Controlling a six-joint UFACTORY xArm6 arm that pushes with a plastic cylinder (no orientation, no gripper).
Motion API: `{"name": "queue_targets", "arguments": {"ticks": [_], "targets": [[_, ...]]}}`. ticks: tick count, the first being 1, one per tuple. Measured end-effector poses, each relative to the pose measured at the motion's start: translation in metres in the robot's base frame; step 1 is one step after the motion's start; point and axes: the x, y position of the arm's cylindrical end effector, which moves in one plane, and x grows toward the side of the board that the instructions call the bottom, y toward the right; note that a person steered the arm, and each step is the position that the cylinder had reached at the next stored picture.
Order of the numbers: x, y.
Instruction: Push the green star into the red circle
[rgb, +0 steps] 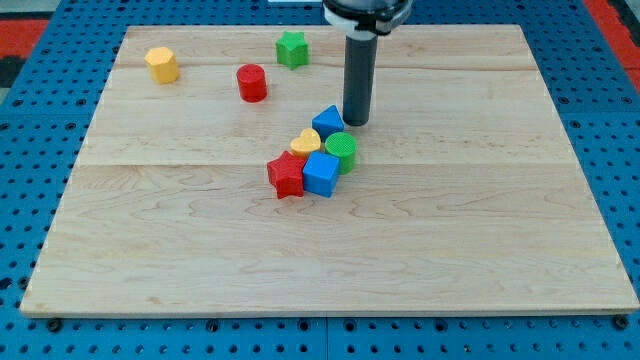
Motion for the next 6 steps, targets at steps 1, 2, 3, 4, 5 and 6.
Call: {"name": "queue_targets", "arguments": {"ticks": [1, 2, 3, 4, 5, 6], "targets": [[0.019, -0.031], [0.018, -0.029], [-0.035, -0.021], [-0.102, -0.036], [-0.150, -0.032], [-0.118, -0.088]]}}
